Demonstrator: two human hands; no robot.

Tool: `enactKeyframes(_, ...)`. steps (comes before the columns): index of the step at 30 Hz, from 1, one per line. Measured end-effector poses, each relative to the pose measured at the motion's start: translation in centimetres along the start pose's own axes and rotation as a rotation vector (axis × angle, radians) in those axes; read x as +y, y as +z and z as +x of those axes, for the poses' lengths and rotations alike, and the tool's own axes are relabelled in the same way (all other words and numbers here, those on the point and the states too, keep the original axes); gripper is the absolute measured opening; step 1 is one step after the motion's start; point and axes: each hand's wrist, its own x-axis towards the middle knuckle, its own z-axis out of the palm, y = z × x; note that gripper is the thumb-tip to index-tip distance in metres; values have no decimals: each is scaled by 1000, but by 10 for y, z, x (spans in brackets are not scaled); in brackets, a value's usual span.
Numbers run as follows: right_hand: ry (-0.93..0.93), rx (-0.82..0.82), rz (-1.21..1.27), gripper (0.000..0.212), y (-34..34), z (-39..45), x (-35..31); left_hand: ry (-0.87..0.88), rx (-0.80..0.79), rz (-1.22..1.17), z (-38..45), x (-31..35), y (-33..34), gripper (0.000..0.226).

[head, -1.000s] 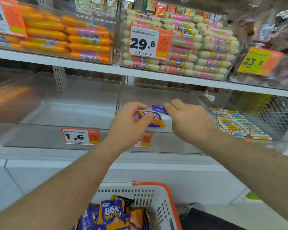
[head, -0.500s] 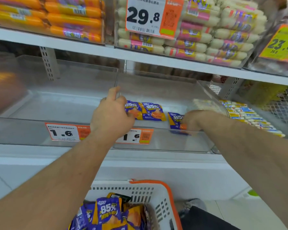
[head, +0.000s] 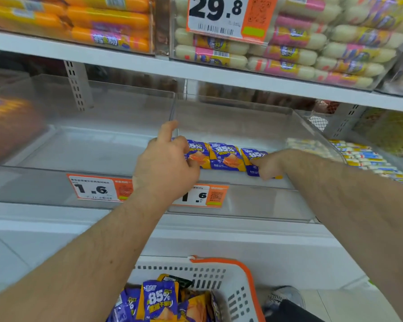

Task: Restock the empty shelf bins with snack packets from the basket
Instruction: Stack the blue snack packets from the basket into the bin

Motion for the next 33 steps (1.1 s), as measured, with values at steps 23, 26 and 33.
enactKeyframes(23, -58, 1153, 443, 16, 0, -102, -56, 109, 41, -65, -5, -3, -8, 30)
enactKeyframes(26, -377, 1526, 449, 11, 35, -140, -104, 284, 310, -173, -44, -8, -17, 29)
enactKeyframes(33, -237, 303, 658, 9, 150, -115, -196, 87, -37, -385, -177, -60, 19, 25)
